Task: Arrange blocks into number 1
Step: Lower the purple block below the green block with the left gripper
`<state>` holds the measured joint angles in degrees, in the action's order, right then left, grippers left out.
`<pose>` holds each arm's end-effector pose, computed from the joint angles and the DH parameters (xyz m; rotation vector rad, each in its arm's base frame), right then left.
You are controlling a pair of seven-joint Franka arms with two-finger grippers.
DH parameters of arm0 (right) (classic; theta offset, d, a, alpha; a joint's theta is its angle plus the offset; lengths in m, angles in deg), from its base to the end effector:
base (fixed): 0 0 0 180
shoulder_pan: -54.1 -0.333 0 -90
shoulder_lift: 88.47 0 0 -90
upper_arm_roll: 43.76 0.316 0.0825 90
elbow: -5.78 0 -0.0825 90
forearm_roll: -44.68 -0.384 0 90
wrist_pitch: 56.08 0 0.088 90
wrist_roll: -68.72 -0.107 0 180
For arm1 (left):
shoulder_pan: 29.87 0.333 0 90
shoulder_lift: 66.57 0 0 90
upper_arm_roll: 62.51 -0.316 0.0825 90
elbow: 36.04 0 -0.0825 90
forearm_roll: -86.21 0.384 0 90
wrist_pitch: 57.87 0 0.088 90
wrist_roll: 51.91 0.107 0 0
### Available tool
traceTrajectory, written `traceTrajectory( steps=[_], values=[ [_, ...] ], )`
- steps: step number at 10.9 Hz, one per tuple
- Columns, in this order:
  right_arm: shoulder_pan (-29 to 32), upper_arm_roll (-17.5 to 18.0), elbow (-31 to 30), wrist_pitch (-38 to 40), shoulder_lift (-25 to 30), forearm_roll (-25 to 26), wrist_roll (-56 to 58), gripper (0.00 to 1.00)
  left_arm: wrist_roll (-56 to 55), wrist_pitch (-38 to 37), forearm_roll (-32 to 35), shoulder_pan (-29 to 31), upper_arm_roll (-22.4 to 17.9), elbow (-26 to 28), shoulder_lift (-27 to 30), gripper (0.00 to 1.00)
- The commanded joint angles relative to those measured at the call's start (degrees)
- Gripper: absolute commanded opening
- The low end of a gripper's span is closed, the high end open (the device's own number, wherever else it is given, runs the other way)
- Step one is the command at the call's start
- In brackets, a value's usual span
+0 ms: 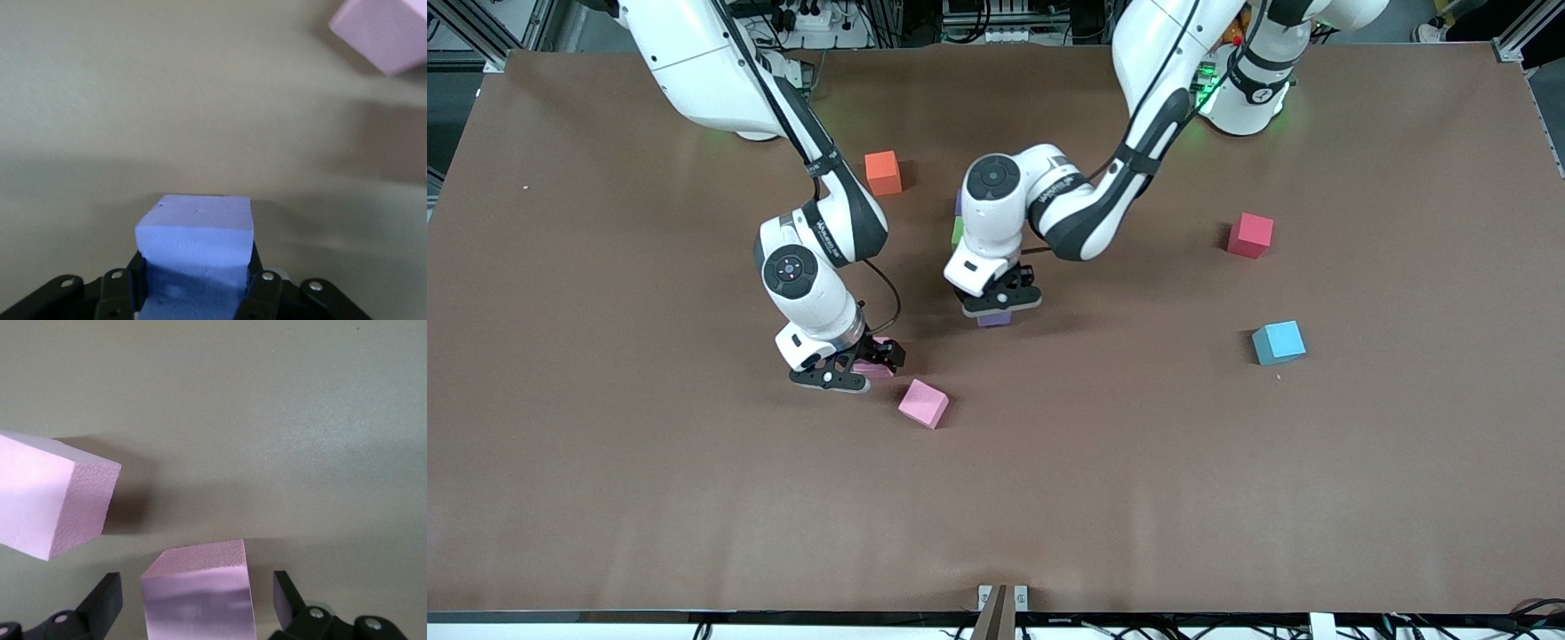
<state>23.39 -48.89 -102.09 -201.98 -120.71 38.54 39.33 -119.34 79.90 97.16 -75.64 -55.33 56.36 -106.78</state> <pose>0.5822 0.2809 0.2183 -3.0678 0.2088 -0.1303 0.4343 -0.5532 0.2262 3.0719 0.2317 0.1499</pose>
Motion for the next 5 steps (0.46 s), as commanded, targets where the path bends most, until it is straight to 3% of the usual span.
traceTrajectory(
  steps=[1,5],
  values=[
    [0.56,0.47,-0.32,0.09,-0.19,-0.81,2.75,0.95,-0.87,-0.31,1.44,-3.71,-0.94,-1.25,-1.45,0.0],
    [0.04,0.47,-0.59,0.0,-0.37,-0.72,3.11,0.72,-0.52,-2.86,1.7,-4.77,-0.85,-1.26,-1.8,0.0]
  ],
)
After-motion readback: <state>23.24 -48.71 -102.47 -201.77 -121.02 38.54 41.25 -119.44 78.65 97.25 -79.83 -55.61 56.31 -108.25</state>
